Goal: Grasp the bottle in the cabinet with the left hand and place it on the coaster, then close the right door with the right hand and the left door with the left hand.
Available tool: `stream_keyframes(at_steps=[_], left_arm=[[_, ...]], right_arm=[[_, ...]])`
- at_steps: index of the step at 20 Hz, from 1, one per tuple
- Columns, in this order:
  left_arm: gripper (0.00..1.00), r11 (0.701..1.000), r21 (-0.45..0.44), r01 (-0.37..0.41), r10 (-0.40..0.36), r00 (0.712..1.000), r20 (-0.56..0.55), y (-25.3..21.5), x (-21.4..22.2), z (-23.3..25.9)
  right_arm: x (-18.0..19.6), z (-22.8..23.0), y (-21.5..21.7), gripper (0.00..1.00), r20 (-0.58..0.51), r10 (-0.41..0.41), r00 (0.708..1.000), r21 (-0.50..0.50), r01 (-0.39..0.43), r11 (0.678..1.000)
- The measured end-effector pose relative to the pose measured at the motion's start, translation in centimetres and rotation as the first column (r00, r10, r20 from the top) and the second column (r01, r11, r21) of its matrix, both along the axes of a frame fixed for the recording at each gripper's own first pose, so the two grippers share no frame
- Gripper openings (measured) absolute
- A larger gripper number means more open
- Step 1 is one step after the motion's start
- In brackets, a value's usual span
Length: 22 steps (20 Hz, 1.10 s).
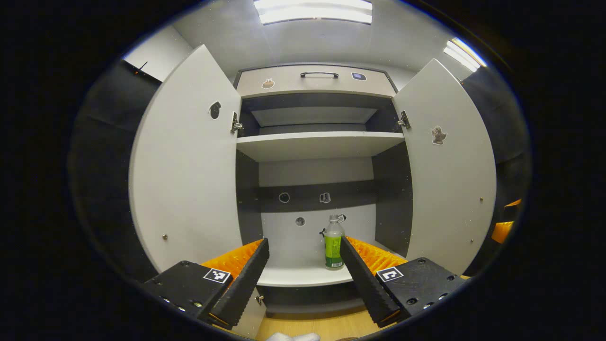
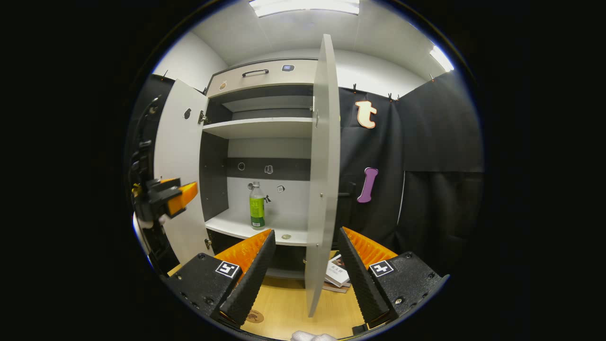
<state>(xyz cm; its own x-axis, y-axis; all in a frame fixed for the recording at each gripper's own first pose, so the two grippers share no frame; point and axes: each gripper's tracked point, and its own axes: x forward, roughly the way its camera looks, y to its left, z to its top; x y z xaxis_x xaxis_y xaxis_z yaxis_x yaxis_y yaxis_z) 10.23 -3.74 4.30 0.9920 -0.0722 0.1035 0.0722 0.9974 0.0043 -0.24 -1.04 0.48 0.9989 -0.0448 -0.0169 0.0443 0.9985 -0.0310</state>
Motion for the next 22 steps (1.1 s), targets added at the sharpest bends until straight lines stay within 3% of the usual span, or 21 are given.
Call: stream_keyframes(at_steps=[6, 13, 22], left_arm=[[0.95, 0.998, -0.040, 0.044, -0.042, 0.999, 0.032, -4.1, 9.3, 1.3], [0.96, 0.998, -0.051, 0.022, -0.025, 0.997, -0.069, -6.5, 19.6, -4.0], [0.96, 0.999, -0.034, -0.001, -0.004, 0.991, -0.135, -8.9, 25.5, -9.2]], right_arm=[[-0.9, 0.8, -0.8, 0.82, -0.006, -0.053, 0.999, -0.006, 0.053, 0.999], [-1.4, 1.4, -0.5, 0.82, 0.000, -0.098, 0.995, -0.030, 0.098, 0.995], [-1.2, 0.0, -0.9, 0.82, -0.047, -0.135, 0.990, -0.072, 0.131, 0.989]])
